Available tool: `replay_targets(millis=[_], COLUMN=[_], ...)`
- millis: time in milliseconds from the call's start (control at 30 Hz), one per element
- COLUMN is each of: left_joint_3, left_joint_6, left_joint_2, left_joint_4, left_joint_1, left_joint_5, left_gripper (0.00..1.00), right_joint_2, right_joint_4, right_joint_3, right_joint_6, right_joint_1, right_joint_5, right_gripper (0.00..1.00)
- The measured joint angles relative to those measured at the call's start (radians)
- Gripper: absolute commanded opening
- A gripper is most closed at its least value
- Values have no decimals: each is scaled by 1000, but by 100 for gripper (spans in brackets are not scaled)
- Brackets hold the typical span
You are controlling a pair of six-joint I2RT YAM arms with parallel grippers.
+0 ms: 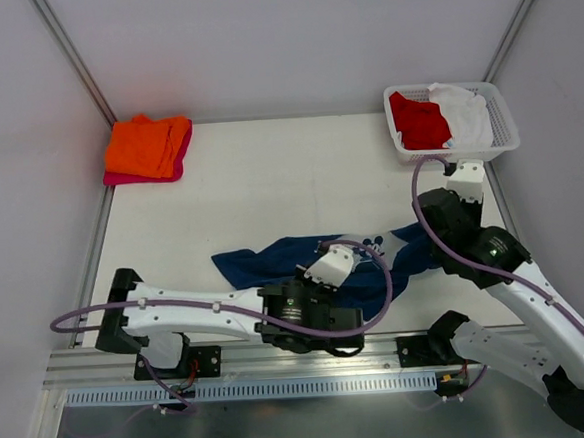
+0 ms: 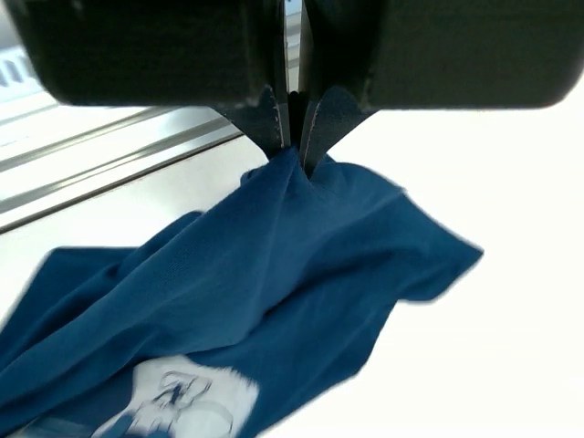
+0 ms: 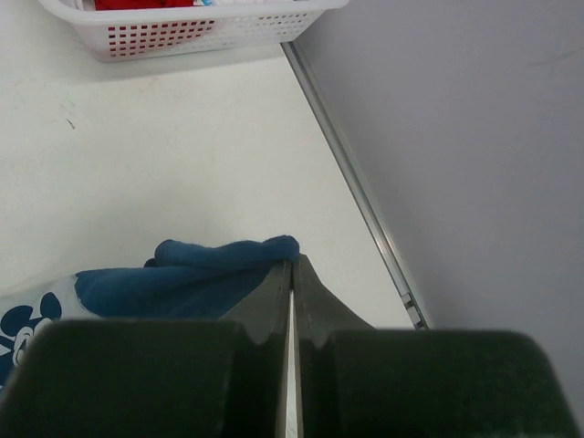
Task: Fold and stack the t-shirts
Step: Flatten out the tshirt
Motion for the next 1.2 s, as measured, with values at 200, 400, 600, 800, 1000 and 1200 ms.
replay_targets(millis=[200, 400, 600, 800, 1000, 1200], left_joint_3=[11, 25, 213, 344, 343, 330], left_joint_6=[-15, 17, 159, 460, 633, 666], left_joint_2=[-176, -397, -616, -818, -842, -845], left_joint_4=[-73, -102, -110, -36, 31, 43], left_joint_1=[-13, -95, -142, -142, -142, -141], left_joint_5=[-20, -60, -168, -230, -182, -104], left_gripper=[0, 0, 0, 0, 0, 0], right_joint_2=[-41, -197, -400, -423, -403, -369], right_joint_4=[-109, -151, -35, 31, 14, 13], right_joint_3=[98, 311, 517, 594, 497, 443], right_joint_6=[40, 14, -70, -114, -38, 28], right_joint_1=[24, 39, 39, 39, 38, 19], right_joint_5=[-24, -186, -306, -323, -480, -617], right_gripper=[0, 0, 1, 0, 1, 1])
